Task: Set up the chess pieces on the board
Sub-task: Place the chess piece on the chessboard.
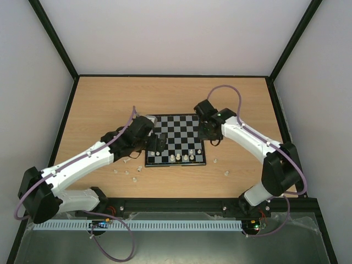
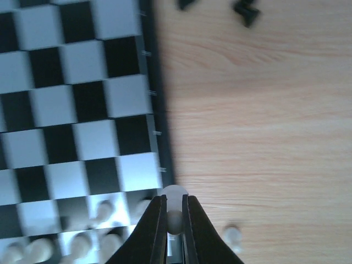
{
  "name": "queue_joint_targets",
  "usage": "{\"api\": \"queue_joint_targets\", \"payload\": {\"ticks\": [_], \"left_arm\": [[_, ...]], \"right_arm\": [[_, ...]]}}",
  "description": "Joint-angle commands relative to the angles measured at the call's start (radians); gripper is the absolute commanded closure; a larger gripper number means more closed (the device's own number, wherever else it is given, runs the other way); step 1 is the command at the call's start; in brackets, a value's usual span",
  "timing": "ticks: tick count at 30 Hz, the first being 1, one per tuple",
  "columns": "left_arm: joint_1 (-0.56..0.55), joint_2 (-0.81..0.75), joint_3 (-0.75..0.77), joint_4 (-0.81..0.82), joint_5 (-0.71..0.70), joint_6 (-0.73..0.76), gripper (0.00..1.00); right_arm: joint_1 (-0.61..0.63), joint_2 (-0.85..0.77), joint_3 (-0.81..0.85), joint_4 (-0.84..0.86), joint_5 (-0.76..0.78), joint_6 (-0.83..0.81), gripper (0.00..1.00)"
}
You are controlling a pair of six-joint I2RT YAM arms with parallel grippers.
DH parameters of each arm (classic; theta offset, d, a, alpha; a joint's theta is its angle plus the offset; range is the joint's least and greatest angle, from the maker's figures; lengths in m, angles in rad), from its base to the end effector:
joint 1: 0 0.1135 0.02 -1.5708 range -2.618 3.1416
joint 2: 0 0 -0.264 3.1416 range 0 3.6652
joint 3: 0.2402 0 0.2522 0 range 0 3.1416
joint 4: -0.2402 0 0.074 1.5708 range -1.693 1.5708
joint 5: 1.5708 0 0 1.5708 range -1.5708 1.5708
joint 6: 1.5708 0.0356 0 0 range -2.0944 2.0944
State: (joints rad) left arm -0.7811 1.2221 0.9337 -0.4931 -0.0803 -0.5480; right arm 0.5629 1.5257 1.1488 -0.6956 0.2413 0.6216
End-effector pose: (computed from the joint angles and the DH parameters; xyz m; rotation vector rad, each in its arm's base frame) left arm 0.1862 -0.1806 0.2723 0.2410 2.4064 -0.5446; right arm 0.2666 0.1581 0.2475 0.1562 2.5916 0.1075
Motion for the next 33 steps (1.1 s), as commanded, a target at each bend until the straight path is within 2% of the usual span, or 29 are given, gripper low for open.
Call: {"api": "queue_joint_targets", "payload": {"ticks": [1,8,16,33], "left_arm": [[0.012,-0.052,0.004,-0.031,-0.022,-0.007,0.01],[0.02,-0.086,-0.007,-0.046,-0.035,-0.024,0.01],[0.03,-0.111,-0.016,-0.058,-0.046,-0.034,0.01],[0.049,-0.128,-0.025,-0.059,-0.036,-0.031,0.01]], "right_arm": [[0.079,0.072,0.122,-0.088,-0.037,-0.043,0.97],[0.186,0.226,0.22,-0.086,-0.087,-0.073,0.97],[0.251,0.315,0.237,-0.075,-0.121,-0.077,0.97],[0.268,0.339,0.161,-0.05,-0.125,-0.06,0.96]]}}
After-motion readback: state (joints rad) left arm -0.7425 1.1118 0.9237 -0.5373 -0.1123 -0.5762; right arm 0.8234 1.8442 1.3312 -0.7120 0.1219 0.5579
